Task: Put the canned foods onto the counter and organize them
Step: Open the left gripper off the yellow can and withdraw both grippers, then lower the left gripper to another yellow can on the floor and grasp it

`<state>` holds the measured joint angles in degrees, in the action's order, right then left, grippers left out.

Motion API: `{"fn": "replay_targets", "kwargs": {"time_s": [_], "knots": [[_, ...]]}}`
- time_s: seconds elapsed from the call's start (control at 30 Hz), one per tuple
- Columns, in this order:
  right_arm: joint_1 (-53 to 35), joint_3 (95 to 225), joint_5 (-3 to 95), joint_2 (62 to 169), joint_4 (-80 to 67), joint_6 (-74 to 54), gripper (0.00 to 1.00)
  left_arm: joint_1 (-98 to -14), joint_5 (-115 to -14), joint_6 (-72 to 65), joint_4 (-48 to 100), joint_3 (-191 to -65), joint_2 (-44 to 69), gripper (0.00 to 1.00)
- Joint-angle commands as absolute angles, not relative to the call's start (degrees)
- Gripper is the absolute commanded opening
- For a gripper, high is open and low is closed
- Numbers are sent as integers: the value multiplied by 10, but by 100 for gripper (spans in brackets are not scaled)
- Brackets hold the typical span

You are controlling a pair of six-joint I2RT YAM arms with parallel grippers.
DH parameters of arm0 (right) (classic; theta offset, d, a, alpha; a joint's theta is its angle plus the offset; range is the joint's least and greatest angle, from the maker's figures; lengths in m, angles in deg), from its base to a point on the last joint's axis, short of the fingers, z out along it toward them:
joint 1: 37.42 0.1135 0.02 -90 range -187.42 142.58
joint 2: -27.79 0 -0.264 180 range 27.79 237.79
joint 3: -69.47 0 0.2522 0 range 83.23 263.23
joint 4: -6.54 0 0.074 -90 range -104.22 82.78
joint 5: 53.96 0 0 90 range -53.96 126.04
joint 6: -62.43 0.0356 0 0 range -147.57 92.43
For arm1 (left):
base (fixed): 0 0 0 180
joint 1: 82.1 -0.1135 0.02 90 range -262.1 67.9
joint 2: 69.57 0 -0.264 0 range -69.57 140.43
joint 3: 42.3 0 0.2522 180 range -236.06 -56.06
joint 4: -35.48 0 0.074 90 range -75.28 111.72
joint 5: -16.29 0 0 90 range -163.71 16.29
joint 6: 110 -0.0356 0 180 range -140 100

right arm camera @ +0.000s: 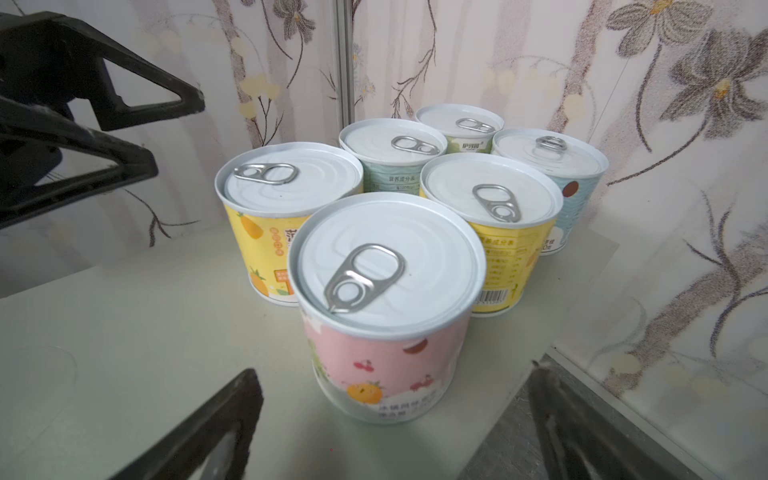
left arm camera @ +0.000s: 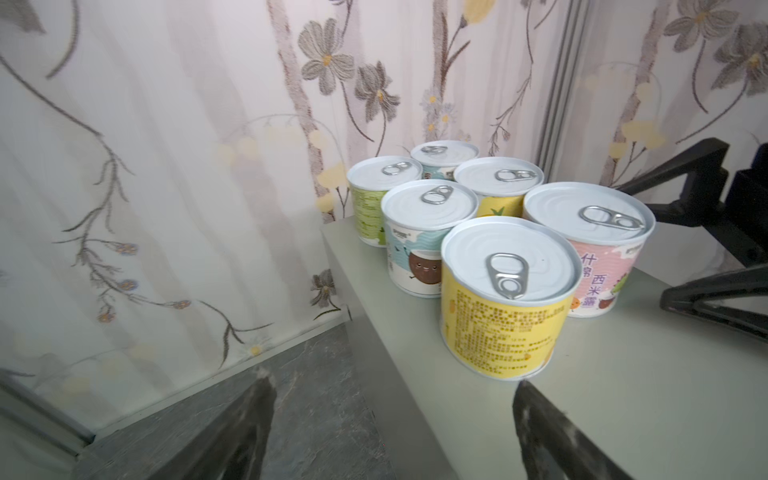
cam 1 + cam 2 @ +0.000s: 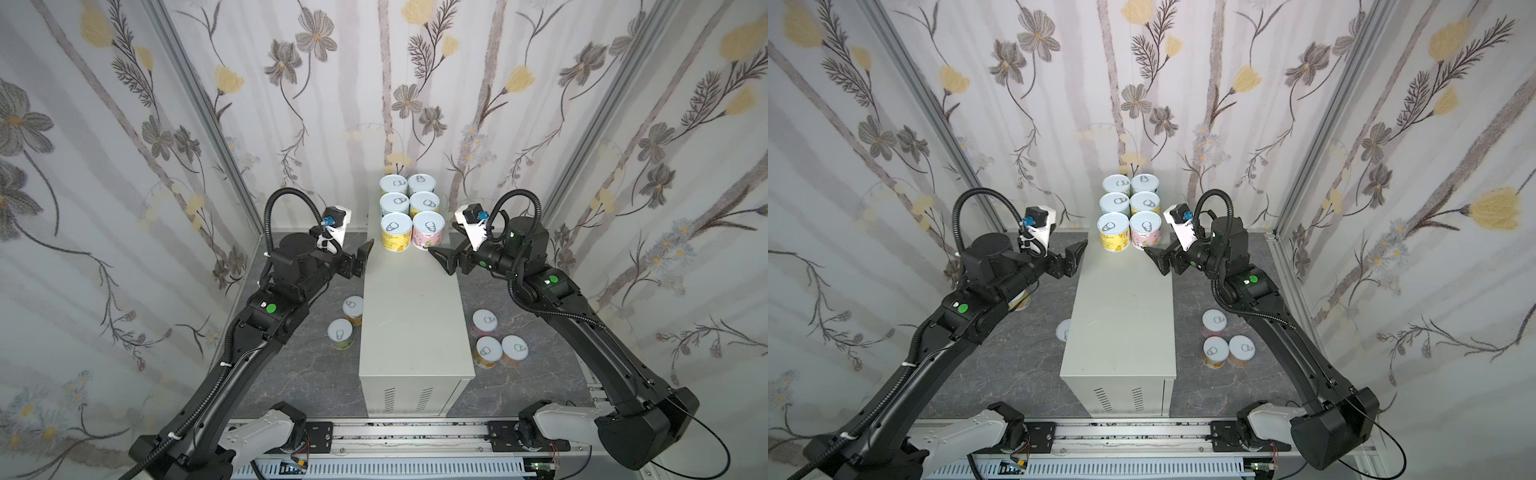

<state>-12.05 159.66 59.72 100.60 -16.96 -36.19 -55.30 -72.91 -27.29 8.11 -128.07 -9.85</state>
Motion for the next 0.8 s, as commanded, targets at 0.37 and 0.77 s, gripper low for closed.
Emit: {"fn": "replay_targets", "kwargs": {"time_s": [0.37, 0.77], "knots": [[-163, 1610, 598, 993, -228, -377, 100, -809, -767, -90, -165, -1256, 22, 100], [-175, 1605, 613, 996, -237, -374, 100, -899, -804, -104, -75, -1210, 167, 100]]}}
